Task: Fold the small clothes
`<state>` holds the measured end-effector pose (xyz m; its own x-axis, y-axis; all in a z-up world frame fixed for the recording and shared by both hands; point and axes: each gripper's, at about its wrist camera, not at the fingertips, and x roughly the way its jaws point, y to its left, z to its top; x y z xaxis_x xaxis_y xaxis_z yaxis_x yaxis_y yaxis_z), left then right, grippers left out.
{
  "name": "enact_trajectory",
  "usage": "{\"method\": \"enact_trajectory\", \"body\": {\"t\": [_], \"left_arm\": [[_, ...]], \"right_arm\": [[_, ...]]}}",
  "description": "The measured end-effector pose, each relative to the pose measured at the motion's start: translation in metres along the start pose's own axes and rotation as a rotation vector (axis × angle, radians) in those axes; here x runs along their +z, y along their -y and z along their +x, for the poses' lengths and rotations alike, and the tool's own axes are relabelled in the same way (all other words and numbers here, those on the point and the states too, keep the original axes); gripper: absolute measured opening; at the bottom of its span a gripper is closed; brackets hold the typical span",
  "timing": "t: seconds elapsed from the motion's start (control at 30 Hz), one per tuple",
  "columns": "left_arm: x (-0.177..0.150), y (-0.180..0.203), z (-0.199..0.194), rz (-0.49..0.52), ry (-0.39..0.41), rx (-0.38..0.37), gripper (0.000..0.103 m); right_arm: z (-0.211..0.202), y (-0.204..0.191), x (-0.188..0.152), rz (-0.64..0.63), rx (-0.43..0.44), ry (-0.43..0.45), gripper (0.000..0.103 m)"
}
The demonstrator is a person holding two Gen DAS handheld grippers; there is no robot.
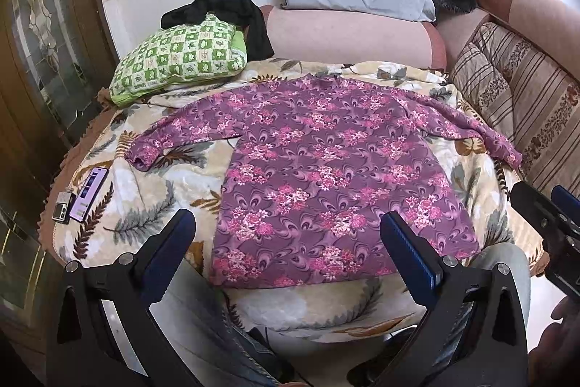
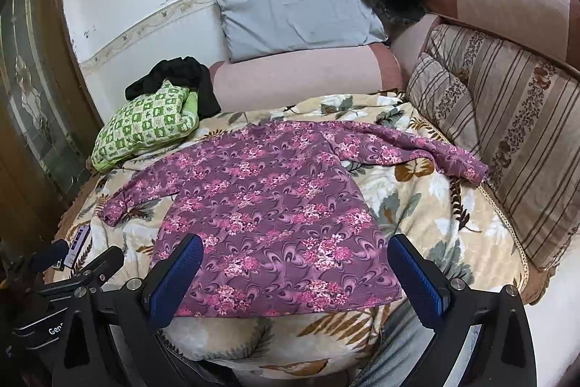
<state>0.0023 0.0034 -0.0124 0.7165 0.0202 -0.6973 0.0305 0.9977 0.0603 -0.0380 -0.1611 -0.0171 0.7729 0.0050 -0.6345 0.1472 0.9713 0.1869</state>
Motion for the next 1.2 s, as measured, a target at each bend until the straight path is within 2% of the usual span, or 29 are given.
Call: {"method": "enact_trajectory", "body": {"t": [1.2], "left_arm": [[-0.0015,0.0,-0.003,0.007,0.001,0.005,0.103]], "right_arm": [[-0.0042,-0.0051,0.0012,-0.027,-0.018,0.013,0.101]]}}
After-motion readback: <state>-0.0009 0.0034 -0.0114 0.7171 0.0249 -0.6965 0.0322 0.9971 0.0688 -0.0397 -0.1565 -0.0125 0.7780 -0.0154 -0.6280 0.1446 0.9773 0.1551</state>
